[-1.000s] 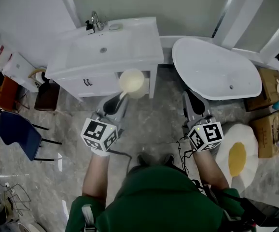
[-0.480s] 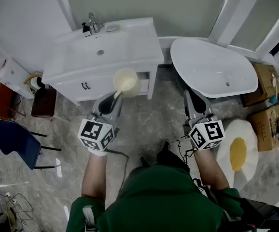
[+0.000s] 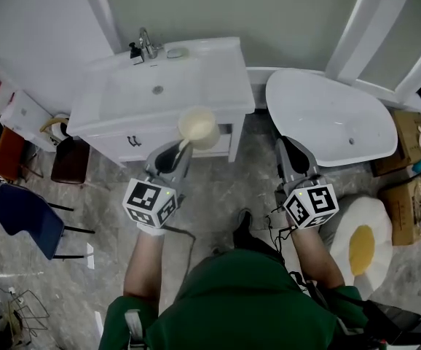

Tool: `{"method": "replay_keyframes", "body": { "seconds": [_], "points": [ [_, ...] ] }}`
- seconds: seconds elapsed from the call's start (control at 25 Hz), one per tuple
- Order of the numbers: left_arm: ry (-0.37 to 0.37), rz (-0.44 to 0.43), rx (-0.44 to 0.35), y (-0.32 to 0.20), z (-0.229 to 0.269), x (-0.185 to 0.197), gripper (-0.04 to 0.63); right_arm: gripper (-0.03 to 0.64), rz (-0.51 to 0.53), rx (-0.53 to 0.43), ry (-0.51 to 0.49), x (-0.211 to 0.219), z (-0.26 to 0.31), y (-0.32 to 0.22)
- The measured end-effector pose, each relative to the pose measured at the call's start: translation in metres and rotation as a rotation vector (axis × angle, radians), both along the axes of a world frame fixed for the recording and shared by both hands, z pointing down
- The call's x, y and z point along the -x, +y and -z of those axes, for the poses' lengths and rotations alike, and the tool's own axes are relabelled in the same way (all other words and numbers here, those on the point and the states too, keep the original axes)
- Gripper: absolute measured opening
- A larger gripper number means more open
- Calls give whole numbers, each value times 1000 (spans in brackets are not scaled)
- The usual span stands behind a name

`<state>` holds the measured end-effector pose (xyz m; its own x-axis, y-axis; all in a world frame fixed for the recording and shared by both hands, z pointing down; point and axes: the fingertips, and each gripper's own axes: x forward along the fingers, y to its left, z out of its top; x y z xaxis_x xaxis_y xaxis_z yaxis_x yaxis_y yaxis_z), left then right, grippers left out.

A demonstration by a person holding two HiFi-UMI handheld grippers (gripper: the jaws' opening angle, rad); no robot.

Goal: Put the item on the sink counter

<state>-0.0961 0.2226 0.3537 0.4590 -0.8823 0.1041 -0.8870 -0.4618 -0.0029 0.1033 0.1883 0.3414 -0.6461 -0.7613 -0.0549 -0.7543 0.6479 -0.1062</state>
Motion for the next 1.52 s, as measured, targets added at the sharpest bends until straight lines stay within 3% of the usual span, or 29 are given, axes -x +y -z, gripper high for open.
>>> {"method": "replay_keyframes", "body": {
  "seconds": [0.68, 1.2, 1.52],
  "points": [
    [-21, 80, 42, -176, -3, -37, 40, -3, 97, 49, -25, -26, -12, -197],
    [-46, 98, 65, -220, -8, -41, 38, -3, 106, 64, -33, -35, -15, -241],
    [-43, 77, 75, -271, -24, -12, 40, -3, 52, 68, 1, -22, -20, -279]
  ]
}}
